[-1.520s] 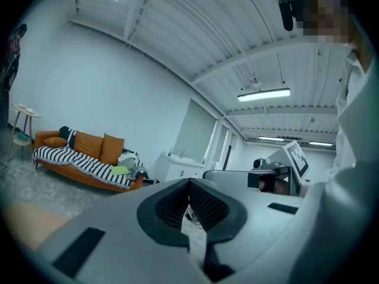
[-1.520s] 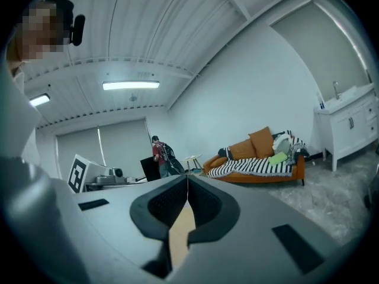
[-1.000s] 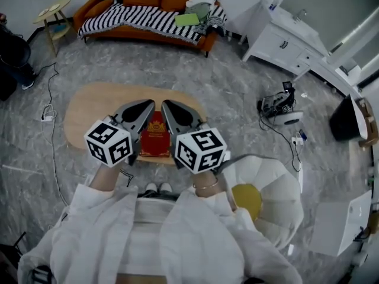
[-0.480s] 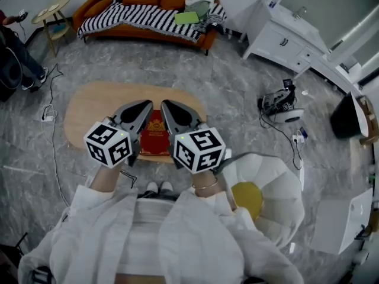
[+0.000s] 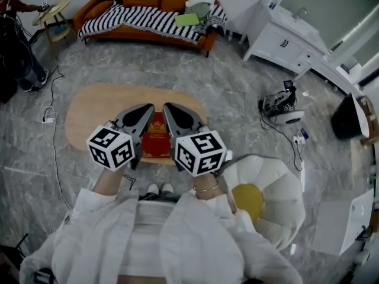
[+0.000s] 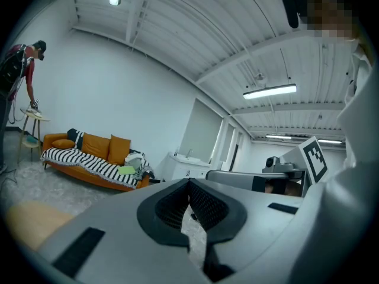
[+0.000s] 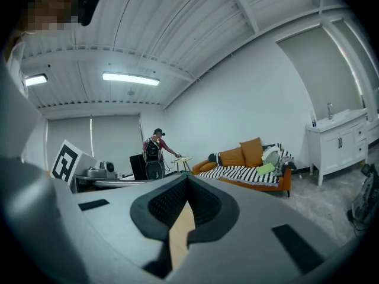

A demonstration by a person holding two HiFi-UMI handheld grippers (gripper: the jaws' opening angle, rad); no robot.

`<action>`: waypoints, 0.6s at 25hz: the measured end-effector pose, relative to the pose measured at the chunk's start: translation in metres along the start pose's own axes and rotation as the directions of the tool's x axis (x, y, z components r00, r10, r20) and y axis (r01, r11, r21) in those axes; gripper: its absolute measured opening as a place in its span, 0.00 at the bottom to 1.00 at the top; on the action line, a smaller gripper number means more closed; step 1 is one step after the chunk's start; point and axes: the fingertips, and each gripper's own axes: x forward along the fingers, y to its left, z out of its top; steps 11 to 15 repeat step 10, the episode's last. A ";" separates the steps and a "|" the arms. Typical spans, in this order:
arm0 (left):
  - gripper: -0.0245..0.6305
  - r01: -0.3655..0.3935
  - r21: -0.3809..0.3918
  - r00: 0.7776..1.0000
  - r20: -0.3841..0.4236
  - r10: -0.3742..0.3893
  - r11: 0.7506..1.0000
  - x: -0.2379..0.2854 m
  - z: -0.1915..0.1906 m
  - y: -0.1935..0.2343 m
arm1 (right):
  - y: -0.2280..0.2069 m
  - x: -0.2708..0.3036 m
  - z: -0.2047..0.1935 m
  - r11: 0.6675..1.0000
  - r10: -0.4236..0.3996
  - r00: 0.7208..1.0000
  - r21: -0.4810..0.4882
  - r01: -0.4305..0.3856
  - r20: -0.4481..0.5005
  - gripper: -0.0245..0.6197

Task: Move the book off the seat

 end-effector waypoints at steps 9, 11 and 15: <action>0.05 0.000 -0.001 1.000 -0.008 0.000 1.000 0.006 -0.001 0.002 | -0.006 0.001 0.000 1.000 -0.011 1.000 -0.016 0.011 -0.008 0.05; 0.05 -0.001 -0.001 1.000 -0.009 0.001 1.000 0.007 0.000 0.002 | -0.008 0.001 0.001 1.000 -0.010 1.000 -0.016 0.010 -0.009 0.06; 0.05 -0.001 -0.001 1.000 -0.009 0.001 1.000 0.007 0.000 0.002 | -0.008 0.001 0.001 1.000 -0.010 1.000 -0.016 0.010 -0.009 0.06</action>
